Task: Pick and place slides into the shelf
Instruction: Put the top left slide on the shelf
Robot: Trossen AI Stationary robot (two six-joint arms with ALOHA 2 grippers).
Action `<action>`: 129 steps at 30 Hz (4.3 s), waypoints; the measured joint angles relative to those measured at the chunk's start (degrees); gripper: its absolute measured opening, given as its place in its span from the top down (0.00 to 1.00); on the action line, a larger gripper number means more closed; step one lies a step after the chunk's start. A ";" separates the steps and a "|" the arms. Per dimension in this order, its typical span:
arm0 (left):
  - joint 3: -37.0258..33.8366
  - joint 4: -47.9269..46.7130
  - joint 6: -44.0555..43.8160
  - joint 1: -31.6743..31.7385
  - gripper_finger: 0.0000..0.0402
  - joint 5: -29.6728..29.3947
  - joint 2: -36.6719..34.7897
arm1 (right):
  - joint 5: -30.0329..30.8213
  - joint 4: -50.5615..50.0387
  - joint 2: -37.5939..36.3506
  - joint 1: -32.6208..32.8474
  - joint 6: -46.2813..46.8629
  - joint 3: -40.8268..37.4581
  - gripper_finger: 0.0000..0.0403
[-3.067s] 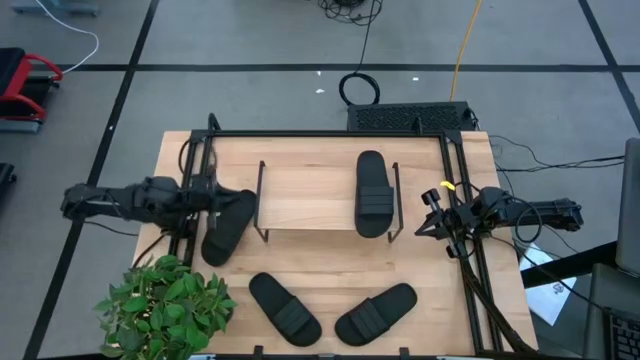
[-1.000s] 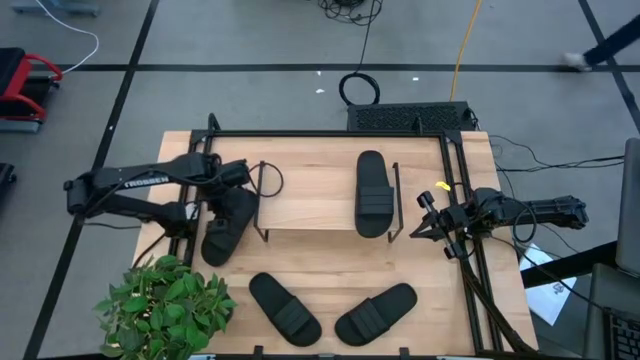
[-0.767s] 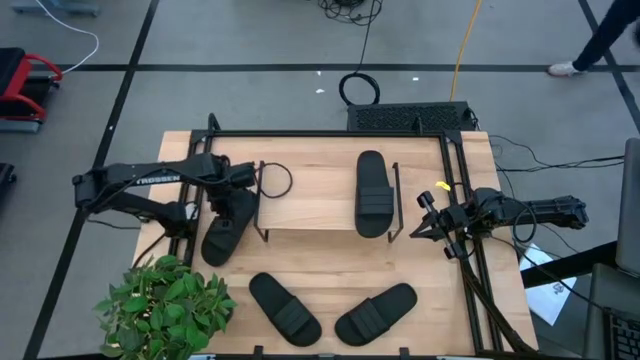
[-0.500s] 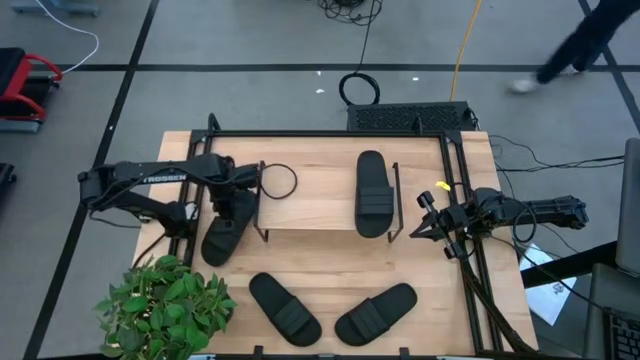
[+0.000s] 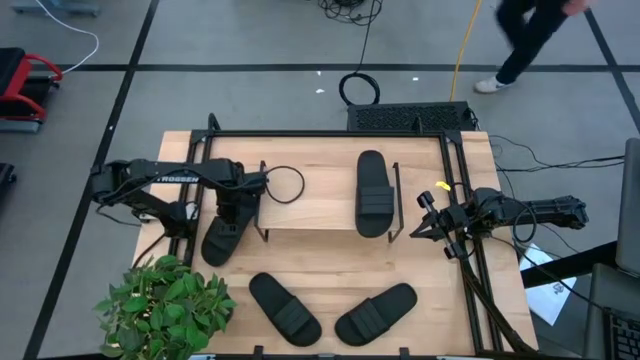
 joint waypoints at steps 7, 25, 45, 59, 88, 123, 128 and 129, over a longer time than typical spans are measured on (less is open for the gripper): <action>-0.04 -0.15 -0.20 0.00 0.27 -0.42 0.04 | -0.01 0.00 0.00 0.00 0.00 0.00 1.00; -0.07 -0.44 -0.88 -0.05 0.84 -1.49 0.13 | -0.01 0.09 0.00 -0.01 0.46 -0.02 1.00; 11.25 -16.76 -4.14 0.00 1.00 -10.31 -14.15 | -0.03 2.64 0.01 0.01 1.00 -0.02 1.00; 34.80 -19.56 -4.52 -0.85 1.00 -11.56 -17.01 | -0.03 2.97 0.02 0.00 0.89 -0.02 1.00; 57.23 -13.89 4.53 -8.52 1.00 0.13 3.15 | -0.14 2.84 0.04 0.00 -0.01 -0.02 1.00; 74.42 -19.10 7.65 -0.90 1.00 0.71 29.52 | -0.23 2.99 0.04 0.01 0.44 -0.02 1.00; 74.41 -19.02 6.69 -0.57 1.00 -0.23 29.99 | -0.23 2.99 0.04 0.01 1.41 -0.02 1.00; 74.40 -19.00 6.68 -0.54 1.00 -0.31 29.99 | -0.23 2.99 0.04 0.00 1.46 -0.02 1.00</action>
